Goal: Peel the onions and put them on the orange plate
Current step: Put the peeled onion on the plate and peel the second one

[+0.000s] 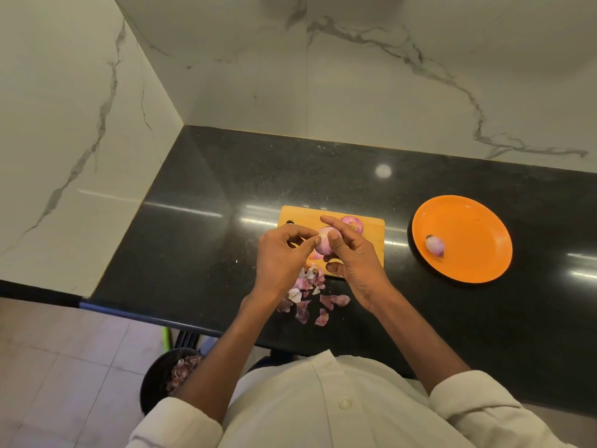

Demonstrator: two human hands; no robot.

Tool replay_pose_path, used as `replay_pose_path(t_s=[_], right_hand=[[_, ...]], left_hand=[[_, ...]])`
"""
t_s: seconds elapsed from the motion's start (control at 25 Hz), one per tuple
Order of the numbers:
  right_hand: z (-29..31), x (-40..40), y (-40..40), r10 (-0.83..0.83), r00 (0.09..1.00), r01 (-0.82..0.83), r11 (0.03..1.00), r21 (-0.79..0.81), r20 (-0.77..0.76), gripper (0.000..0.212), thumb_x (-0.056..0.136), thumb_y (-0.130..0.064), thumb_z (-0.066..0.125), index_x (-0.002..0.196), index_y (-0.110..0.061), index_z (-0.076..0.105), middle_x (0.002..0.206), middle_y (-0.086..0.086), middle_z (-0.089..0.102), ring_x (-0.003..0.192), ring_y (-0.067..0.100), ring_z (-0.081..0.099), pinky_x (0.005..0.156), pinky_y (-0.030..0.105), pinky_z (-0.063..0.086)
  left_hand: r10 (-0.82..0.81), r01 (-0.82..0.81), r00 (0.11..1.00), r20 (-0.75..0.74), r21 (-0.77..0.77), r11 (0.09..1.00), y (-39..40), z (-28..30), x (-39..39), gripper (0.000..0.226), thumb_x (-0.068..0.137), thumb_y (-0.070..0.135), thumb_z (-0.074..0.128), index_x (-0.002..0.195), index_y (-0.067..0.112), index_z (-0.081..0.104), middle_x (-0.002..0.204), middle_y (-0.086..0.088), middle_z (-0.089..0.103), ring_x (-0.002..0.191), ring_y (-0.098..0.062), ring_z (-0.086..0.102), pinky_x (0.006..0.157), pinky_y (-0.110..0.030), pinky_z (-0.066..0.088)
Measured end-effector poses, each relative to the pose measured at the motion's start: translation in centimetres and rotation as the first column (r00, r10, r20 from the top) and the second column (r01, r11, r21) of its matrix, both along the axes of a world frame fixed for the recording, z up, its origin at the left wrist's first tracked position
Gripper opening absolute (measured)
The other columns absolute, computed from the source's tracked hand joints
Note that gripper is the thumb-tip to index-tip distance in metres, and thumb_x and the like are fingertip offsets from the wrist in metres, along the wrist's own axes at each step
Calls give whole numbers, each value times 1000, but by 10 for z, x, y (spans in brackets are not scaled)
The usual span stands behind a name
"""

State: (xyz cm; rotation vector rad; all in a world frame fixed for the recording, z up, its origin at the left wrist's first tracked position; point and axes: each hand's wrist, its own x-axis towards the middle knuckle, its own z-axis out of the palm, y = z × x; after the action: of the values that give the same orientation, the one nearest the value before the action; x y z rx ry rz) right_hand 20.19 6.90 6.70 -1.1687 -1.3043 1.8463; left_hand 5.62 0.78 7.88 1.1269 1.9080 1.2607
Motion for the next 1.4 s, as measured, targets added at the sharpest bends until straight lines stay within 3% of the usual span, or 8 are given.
replay_pose_path(t_s=[0.12, 0.36, 0.68, 0.8, 0.92, 1.0, 1.2, 1.4], right_hand=[[2, 1, 1, 1, 1000, 0, 1000, 27, -29, 41, 93, -40, 69, 134, -35, 70, 121, 4, 70, 102, 27, 71, 95, 60, 57], [4, 7, 3, 34, 992, -35, 999, -11, -118, 43, 90, -39, 72, 133, -35, 71, 129, 6, 68, 108, 30, 68, 96, 50, 57], [-3, 0, -1, -48, 981, 36, 997, -71, -190, 39, 91, -26, 72, 129, -28, 74, 134, 6, 66, 123, 30, 67, 99, 46, 60], [-2, -4, -1, -94, 958, 48, 984, -173, -270, 40, 91, -21, 70, 131, -21, 72, 129, 5, 69, 115, 23, 71, 94, 38, 60], [-1, -5, 1, -139, 941, 59, 964, -258, -307, 34, 99, -16, 63, 132, -19, 70, 123, 2, 72, 110, 21, 70, 90, 35, 62], [-1, -2, 2, -166, 940, 80, 957, -279, -299, 32, 103, -14, 60, 133, -19, 69, 119, -1, 75, 108, 21, 71, 88, 36, 62], [3, -2, 2, -158, 948, 92, 967, -239, -276, 33, 98, -17, 65, 130, -20, 71, 127, 7, 71, 108, 22, 73, 87, 35, 64], [5, -3, 2, -137, 961, 96, 980, -173, -240, 40, 93, -22, 70, 132, -19, 71, 137, 13, 65, 116, 27, 71, 86, 36, 63]], left_hand=[[-3, 3, 1000, 24, 17, 1000, 0, 0, 1, 8, 94, 17, 80, 100, 13, 83, 88, 4, 79, 83, -16, 75, 77, -35, 65], [-26, 34, 930, 367, -15, 999, 0, 2, -3, 10, 98, 10, 74, 95, 4, 82, 91, -13, 79, 92, -32, 76, 88, -42, 65], [195, -158, 782, 593, -113, 981, 3, 7, 20, 9, 91, -3, 74, 86, -8, 77, 98, -26, 75, 99, -33, 77, 84, -34, 65], [285, -229, 660, 695, -175, 958, 4, 5, 23, 5, 92, -1, 75, 90, -4, 79, 99, -26, 77, 95, -32, 77, 87, -37, 66], [399, -299, 392, 829, -296, 907, 5, 6, 21, 5, 94, 0, 74, 88, -1, 74, 80, -16, 74, 80, -23, 75, 84, -37, 67], [378, -280, 318, 870, -295, 914, 5, 4, 16, 4, 96, 3, 74, 94, 0, 74, 82, -15, 73, 82, -23, 75, 89, -39, 66], [271, -211, 516, 813, -186, 960, 0, 4, 16, 15, 104, 13, 67, 107, 1, 73, 94, -18, 76, 100, -32, 74, 99, -42, 62], [159, -127, 776, 610, -95, 987, -3, 2, 17, 26, 99, 27, 74, 113, 6, 71, 104, -15, 79, 99, -29, 80, 86, -35, 66]])
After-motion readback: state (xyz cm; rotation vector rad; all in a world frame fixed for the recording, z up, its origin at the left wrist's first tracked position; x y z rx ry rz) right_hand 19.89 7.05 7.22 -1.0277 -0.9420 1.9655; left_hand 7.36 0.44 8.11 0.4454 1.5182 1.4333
